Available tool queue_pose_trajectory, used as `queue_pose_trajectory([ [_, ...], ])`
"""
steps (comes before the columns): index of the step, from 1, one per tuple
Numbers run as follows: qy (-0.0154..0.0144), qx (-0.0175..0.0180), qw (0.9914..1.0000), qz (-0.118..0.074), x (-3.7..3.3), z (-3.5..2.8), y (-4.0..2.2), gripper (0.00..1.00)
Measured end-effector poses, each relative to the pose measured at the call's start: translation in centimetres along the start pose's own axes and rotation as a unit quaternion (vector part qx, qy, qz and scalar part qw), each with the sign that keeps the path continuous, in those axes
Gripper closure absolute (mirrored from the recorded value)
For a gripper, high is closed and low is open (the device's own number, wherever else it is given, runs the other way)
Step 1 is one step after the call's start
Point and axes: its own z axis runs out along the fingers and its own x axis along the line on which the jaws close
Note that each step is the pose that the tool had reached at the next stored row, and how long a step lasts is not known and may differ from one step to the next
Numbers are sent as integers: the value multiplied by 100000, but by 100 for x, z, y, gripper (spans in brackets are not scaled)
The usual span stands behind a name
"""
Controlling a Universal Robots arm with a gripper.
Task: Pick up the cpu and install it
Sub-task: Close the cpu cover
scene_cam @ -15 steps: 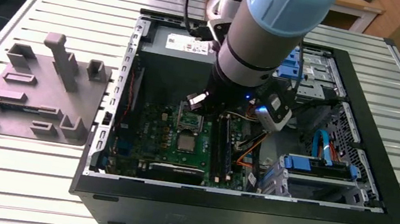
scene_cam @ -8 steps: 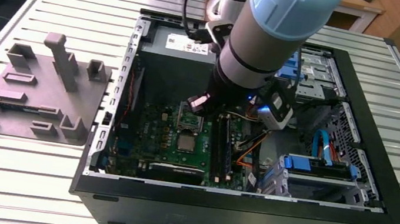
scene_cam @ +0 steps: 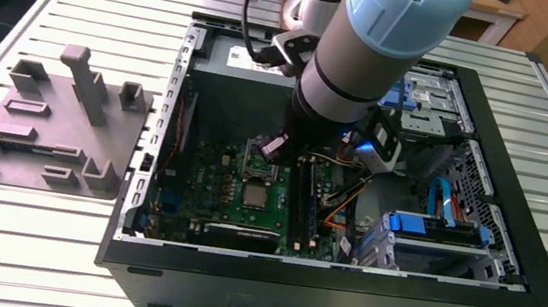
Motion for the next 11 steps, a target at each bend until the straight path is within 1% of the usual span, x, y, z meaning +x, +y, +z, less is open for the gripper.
queue_pose_trajectory([
  [2, 228, -46, 99993, -1119, -5, 3, -5, 90],
  [3, 276, -51, 99990, -1362, -12, 4, -10, 90],
  [5, 308, -61, 99988, -1496, -31, 5, -14, 90],
  [11, 310, -67, 99988, -1538, -121, 16, 10, 90],
])
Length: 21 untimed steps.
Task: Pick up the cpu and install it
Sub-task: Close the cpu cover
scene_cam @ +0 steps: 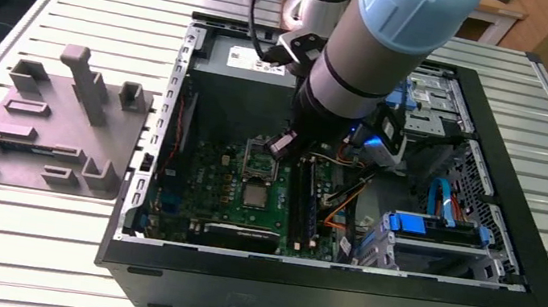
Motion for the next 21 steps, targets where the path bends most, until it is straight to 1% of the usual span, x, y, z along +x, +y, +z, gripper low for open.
queue_pose_trajectory([
  [6, 2, 0, 100000, -8, -103, 22, 59, 90],
  [10, 43, -18, 100000, -95, -149, 37, 63, 90],
  [15, 78, -79, 99999, -445, -165, 75, 68, 90],
  [19, 263, -131, 99990, -1395, -179, 99, 79, 90],
  [21, 302, -132, 99987, -1564, -191, 108, 93, 90],
])
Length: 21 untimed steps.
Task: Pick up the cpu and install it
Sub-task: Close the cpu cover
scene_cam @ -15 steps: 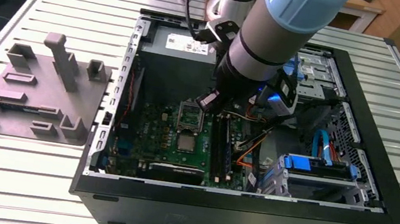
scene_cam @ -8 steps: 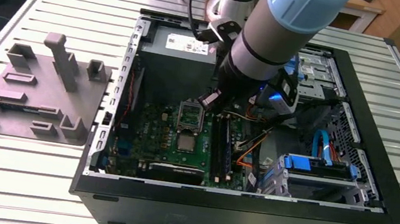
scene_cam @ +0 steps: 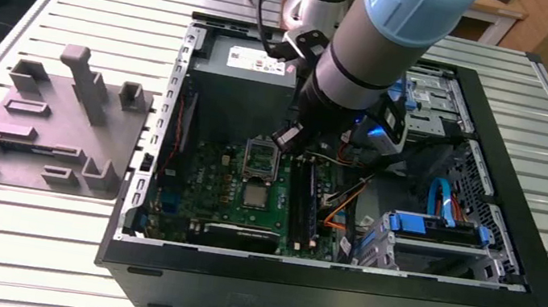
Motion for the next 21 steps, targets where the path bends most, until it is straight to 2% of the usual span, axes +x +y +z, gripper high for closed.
queue_pose_trajectory([
  [21, 4, -10, 100000, -61, -64, 143, 53, 90],
])
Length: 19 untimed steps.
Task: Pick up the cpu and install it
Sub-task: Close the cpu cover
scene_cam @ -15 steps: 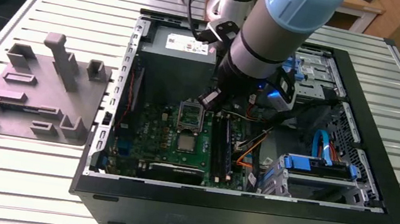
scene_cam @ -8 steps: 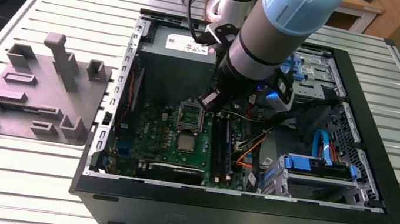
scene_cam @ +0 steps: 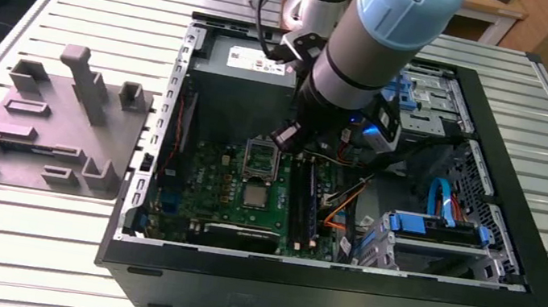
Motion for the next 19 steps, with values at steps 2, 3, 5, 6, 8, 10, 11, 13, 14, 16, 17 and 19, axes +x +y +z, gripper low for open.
queue_pose_trajectory([
  [2, 0, 1, 100000, -2, -5, 12, 8, 90],
  [3, 2, -1, 100000, -2, -6, 17, 12, 90],
  [5, 6, 3, 100000, -2, -6, 28, 18, 90],
  [6, 5, 1, 100000, -6, -3, 35, 22, 90],
  [8, 19, 11, 100000, -11, 7, 42, 30, 90],
  [10, 14, 6, 100000, -21, 7, 46, 31, 90],
  [11, 5, 0, 100000, -28, 7, 49, 30, 90],
  [13, 11, -4, 100000, -61, 8, 57, 29, 90],
  [14, 24, -2, 100000, -95, 8, 59, 28, 90],
  [16, 48, 0, 100000, -169, 9, 61, 28, 90],
  [17, 60, 6, 100000, -189, 10, 62, 29, 90],
  [19, 155, 127, 100000, -184, 12, 65, 31, 90],
])
